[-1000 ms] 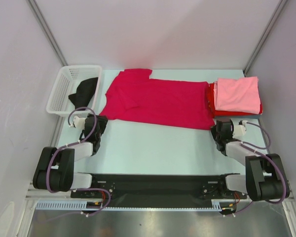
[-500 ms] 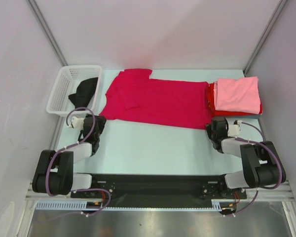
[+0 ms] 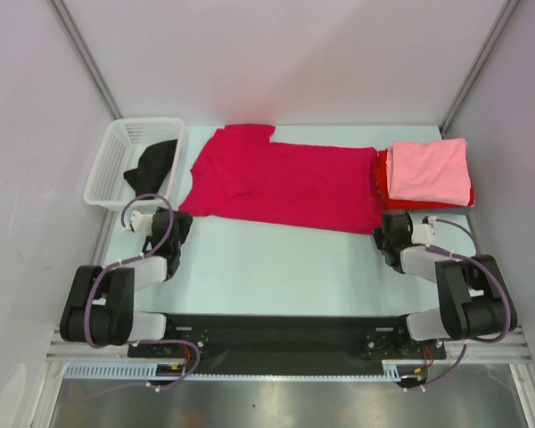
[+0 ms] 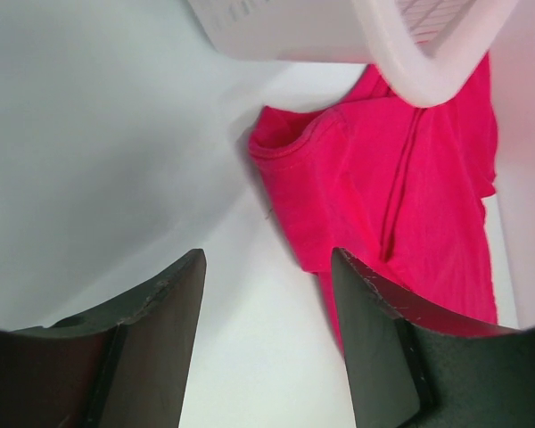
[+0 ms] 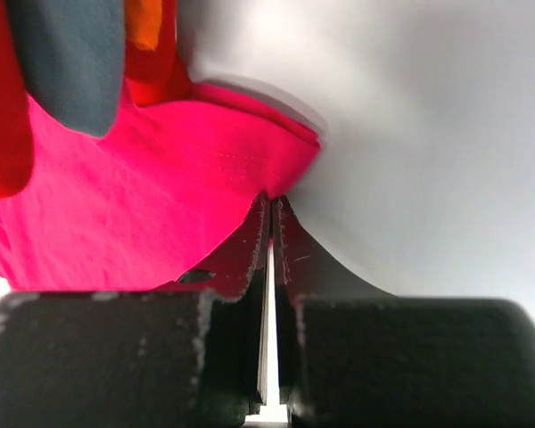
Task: Fold and stack the t-shirts
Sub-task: Fold the tshirt
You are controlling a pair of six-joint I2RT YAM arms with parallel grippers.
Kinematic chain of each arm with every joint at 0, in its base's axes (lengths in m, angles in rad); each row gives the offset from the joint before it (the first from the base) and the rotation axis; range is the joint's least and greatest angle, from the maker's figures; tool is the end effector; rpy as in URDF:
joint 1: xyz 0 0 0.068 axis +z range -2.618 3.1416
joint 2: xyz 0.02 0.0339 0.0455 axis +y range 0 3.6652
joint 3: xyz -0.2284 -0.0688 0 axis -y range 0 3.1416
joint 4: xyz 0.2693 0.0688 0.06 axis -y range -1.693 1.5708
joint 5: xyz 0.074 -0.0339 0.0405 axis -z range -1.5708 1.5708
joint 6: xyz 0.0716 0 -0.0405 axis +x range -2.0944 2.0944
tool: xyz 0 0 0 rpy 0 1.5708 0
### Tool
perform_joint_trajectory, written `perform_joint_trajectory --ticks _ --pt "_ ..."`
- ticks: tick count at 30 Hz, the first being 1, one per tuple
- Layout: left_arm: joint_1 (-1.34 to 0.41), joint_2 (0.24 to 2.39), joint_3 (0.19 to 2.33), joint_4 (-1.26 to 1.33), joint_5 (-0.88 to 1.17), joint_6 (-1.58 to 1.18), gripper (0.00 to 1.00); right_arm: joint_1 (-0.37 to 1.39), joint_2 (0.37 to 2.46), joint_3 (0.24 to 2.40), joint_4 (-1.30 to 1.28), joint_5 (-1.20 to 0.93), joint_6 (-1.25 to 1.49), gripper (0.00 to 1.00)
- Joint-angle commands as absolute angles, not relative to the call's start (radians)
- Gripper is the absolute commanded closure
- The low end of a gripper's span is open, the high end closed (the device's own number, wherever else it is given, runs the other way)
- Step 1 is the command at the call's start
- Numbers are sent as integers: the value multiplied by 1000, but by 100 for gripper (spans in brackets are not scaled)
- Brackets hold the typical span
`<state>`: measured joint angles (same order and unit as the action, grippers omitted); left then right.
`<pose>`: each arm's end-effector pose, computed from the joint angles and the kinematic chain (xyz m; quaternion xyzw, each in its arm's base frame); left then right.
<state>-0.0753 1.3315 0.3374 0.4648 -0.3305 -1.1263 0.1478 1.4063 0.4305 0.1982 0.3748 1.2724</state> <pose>0.2863 0.0017 0.0708 -0.5000 0.6991 -0.1597 0.4855 0.2842 0.0158 0.0508 0.5440 0.7283 0.1171 0.3998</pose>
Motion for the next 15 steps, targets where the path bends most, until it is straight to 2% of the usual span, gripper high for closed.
perform_joint_trajectory --ticks 1,7,15 --pt "-66 1368 382 508 -310 -1097 36 118 1348 424 112 377 1214 100" --pt "-67 1448 417 569 -238 -1094 37 74 1321 390 141 327 1172 100" --pt "-75 1551 466 600 -204 -1115 46 71 1336 387 173 304 1167 100"
